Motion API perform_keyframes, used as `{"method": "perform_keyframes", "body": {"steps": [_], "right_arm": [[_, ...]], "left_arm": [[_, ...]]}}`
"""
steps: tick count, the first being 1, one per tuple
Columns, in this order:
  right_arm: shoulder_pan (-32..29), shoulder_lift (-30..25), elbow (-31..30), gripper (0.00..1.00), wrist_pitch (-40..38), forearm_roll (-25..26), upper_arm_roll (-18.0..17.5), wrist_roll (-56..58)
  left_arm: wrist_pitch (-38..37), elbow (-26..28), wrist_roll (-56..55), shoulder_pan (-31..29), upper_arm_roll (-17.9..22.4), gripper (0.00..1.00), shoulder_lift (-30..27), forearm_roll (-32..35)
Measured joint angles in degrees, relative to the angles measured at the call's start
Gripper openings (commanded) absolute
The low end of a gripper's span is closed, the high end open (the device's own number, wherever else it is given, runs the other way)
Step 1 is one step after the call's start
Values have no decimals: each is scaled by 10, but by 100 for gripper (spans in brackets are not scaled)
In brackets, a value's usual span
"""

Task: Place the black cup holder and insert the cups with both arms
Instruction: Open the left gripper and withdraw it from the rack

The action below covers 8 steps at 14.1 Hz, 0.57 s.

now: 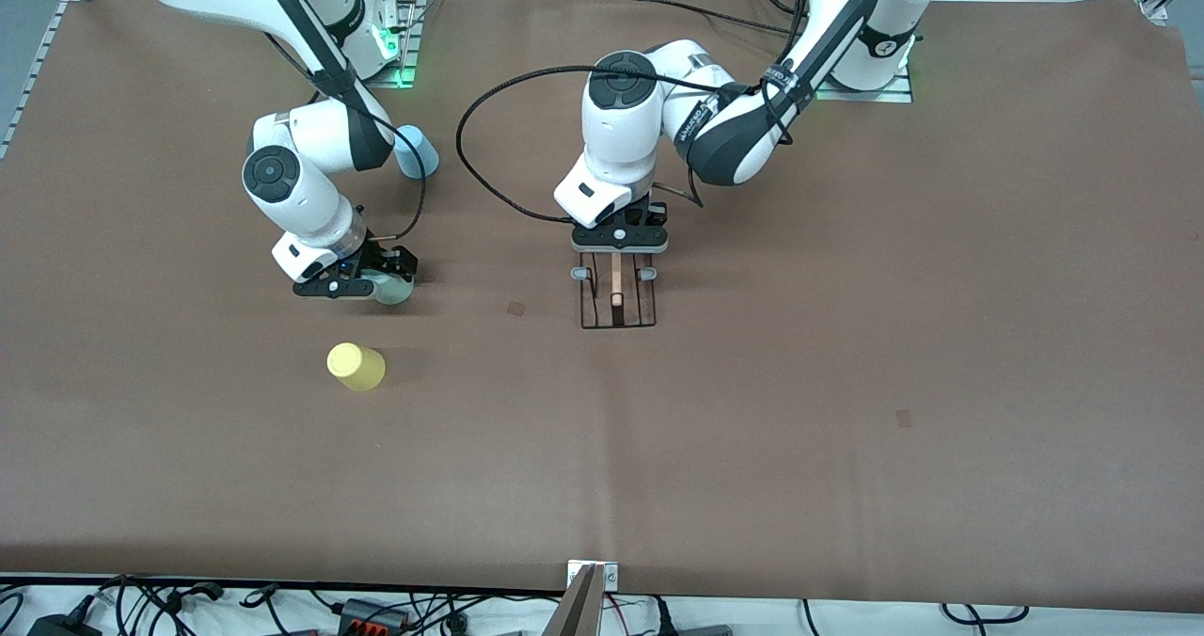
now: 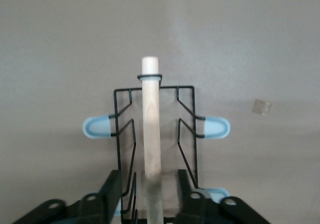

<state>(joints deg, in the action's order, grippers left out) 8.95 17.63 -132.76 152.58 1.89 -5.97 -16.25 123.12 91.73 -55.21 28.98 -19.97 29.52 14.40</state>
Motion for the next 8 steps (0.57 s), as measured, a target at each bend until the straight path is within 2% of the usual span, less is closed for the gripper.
{"method": "perform_keyframes", "body": {"steps": [1,2,4,6,8], "right_arm": [[0,0,0,44,0,0,0,0],[0,0,0,28,0,0,0,0],[0,-2,0,8,-2,0,0,0],[0,-2,0,7,-3,0,0,0],[0,-3,1,7,-8,0,1,0]], "left_arm": [[-12,-6,0,-2,1,100,-7,3],[-35,-12,4,-4,2,100,-19,6],[-105,-20,58,-23,5,100,-57,11],[-158,-21,181,-69,6,100,-100,12],[-178,-25,307,-128,6,100,-130,11]]}}
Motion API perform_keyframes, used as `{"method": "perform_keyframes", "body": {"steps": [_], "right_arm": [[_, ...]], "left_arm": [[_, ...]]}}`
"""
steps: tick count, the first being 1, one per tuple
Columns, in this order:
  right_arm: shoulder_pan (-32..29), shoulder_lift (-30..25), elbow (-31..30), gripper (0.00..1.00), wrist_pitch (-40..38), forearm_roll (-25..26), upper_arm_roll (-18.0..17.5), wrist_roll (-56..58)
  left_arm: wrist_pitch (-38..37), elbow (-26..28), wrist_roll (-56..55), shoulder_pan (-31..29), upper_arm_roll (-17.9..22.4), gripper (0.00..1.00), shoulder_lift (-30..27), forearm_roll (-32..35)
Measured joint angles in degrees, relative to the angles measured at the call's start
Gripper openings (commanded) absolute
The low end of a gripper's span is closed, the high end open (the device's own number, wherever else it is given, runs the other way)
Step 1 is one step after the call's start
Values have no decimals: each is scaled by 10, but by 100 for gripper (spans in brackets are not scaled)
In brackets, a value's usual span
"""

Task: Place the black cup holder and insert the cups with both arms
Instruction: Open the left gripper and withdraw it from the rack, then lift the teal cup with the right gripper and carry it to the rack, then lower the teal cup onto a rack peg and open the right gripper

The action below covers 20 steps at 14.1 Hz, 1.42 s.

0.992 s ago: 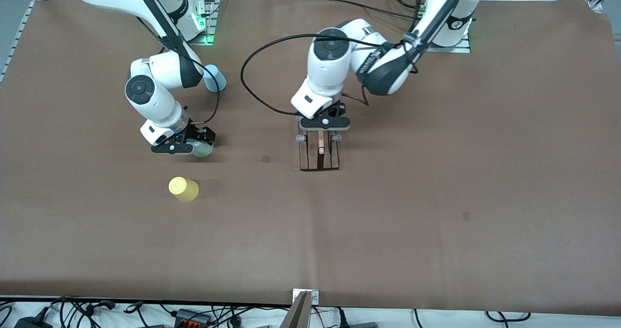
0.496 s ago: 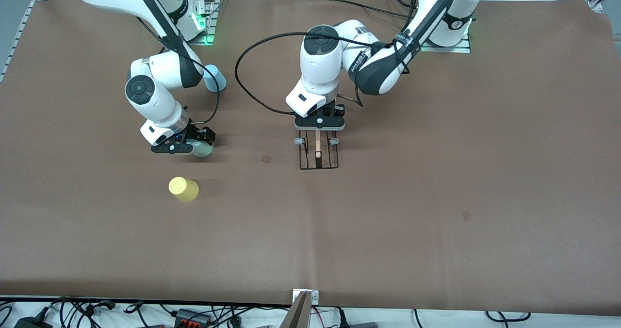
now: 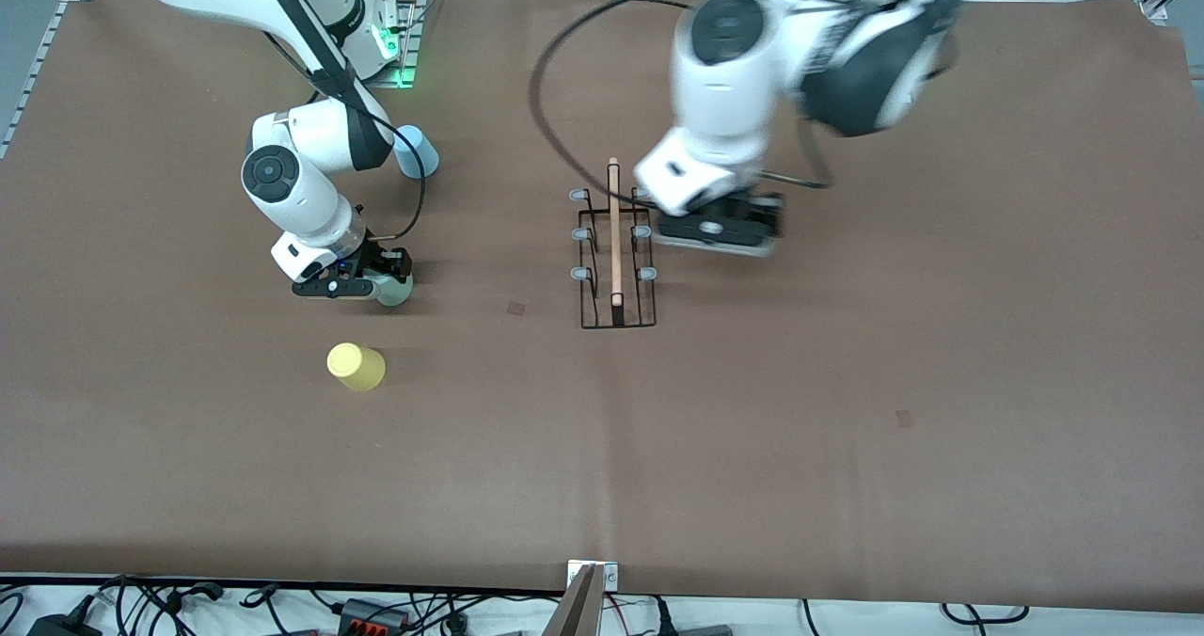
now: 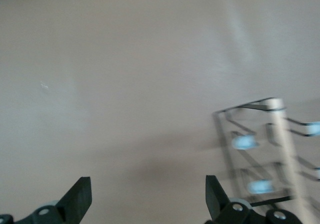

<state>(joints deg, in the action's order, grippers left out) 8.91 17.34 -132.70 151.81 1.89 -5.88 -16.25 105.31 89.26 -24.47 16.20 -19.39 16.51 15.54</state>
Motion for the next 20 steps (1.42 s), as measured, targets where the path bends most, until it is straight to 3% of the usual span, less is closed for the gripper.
{"method": "perform_keyframes", "body": {"steps": [3,6,9,11,13,17,20], "right_arm": [[-3,-38,8,6,-70,0,2,0],[-3,-127,28,6,-189,0,-6,-35],[4,-175,55,6,-233,-6,-76,-161],[32,-171,79,6,-234,-6,-128,-285],[76,-153,110,6,-234,-6,-149,-400],[170,-94,168,6,-221,-6,-152,-576],[204,-64,176,7,-200,-6,-152,-618]], "left_arm": [[-34,-21,146,-69,0,100,-11,-5],[-72,-43,256,-138,1,100,-11,-67],[-146,-53,291,-209,0,100,-11,-121],[-215,-57,299,-243,0,100,-11,-136],[-238,-58,301,-254,1,100,-11,-137],[-242,-56,299,-270,2,100,-10,-137],[-244,-67,299,-280,2,100,-10,-136]]}}
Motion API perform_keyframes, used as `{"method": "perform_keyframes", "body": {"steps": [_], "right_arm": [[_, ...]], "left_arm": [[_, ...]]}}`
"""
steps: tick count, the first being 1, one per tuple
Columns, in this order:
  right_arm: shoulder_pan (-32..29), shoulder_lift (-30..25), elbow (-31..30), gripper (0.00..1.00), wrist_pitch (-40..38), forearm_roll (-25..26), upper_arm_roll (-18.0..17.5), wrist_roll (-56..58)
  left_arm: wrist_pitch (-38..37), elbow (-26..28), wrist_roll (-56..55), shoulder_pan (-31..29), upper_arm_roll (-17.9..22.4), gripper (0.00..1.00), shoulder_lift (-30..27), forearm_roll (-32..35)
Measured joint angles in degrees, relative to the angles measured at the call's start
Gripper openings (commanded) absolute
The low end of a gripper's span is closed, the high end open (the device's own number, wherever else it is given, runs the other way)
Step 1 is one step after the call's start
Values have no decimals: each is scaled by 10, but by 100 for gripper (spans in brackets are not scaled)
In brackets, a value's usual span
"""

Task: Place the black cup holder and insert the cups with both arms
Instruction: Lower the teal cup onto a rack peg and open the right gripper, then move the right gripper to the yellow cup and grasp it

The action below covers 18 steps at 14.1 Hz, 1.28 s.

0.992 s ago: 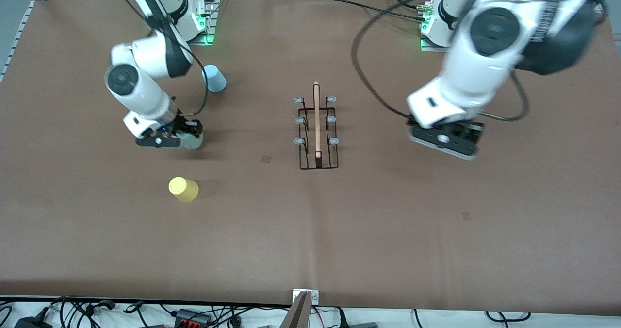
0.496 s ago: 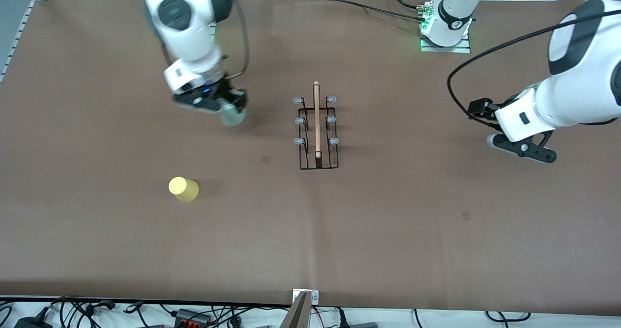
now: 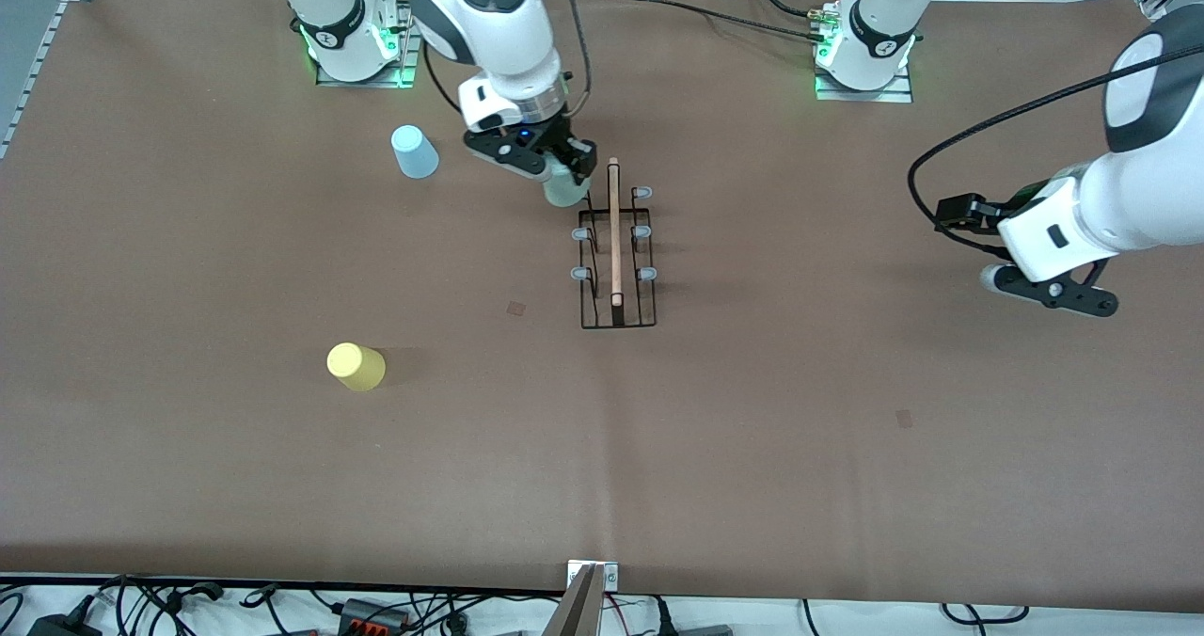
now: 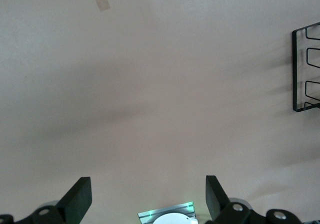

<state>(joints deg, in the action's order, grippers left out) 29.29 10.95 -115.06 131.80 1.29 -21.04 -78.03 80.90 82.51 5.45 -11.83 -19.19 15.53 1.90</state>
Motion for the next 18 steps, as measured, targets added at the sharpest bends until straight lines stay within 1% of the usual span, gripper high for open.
{"method": "perform_keyframes", "body": {"steps": [1,2,3,4,5,6,8,9,11,12,14,16,18], "right_arm": [[3,7,0,7,4,0,0,-1],[4,14,0,11,9,0,0,-1],[6,22,0,25,17,1,0,-1],[9,29,0,48,24,1,1,-1],[10,37,0,91,32,1,1,-1],[11,44,0,100,41,1,1,-1],[11,53,1,100,47,2,1,0],[11,53,2,100,47,2,2,2],[0,47,8,100,42,4,6,15],[-13,40,11,100,27,6,9,34],[-53,16,17,100,-20,7,11,112],[-112,-9,18,100,-75,7,14,236],[-177,-16,16,100,-102,8,18,356]], "left_arm": [[-2,-2,-1,0,0,100,0,0],[-2,-2,-2,1,2,100,-1,0],[-1,-1,-2,10,12,100,-4,0],[11,6,-4,36,41,100,-14,0],[46,25,-7,66,77,100,-33,0],[89,57,-8,86,104,100,-59,0],[181,148,-8,95,130,100,-129,-1],[206,183,-8,95,136,100,-157,-1],[221,218,-9,95,140,100,-188,-1],[222,221,-10,95,140,100,-191,-1],[214,213,-20,95,140,100,-187,-1],[189,202,-42,95,140,100,-182,-2],[173,196,-80,95,139,100,-180,-2]]}}
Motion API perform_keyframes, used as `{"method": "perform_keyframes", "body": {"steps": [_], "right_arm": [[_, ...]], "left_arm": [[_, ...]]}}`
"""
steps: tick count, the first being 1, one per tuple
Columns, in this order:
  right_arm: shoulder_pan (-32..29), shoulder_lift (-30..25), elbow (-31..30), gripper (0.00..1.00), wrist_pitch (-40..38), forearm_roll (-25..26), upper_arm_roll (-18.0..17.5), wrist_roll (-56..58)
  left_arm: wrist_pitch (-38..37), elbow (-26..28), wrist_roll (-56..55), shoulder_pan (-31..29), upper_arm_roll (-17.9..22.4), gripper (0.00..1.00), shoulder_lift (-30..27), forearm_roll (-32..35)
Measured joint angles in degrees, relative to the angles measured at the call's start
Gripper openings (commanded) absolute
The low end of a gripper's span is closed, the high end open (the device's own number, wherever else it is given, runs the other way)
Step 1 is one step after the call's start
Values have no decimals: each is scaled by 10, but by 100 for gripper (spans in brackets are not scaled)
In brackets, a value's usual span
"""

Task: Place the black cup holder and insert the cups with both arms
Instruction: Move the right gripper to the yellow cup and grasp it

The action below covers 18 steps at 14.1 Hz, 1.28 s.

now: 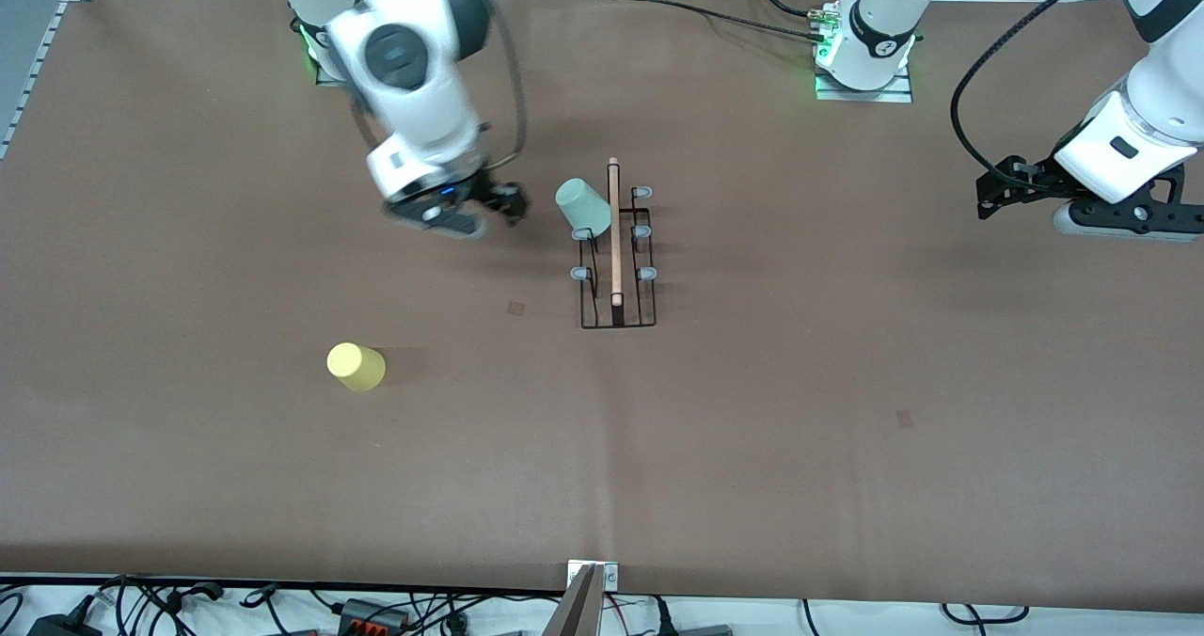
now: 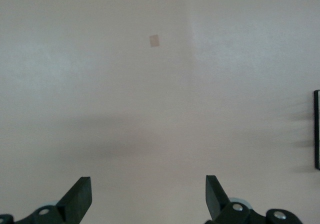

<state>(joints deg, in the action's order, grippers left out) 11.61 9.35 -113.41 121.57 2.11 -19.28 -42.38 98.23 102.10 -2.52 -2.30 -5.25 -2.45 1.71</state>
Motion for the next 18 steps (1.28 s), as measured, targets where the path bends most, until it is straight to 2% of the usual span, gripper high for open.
{"method": "perform_keyframes", "body": {"steps": [3,6,10,18], "right_arm": [[-97,19,-6,100,0,34,8,139],[-162,65,-7,100,52,101,10,192],[-178,132,-1,100,145,153,10,199],[-189,214,18,100,249,178,16,210]], "left_arm": [[-11,-2,-25,2,-2,100,0,0],[-17,-4,-28,2,-3,100,1,0],[-18,-4,-32,8,-4,100,1,0],[-19,-4,-36,9,-4,100,2,0]]}}
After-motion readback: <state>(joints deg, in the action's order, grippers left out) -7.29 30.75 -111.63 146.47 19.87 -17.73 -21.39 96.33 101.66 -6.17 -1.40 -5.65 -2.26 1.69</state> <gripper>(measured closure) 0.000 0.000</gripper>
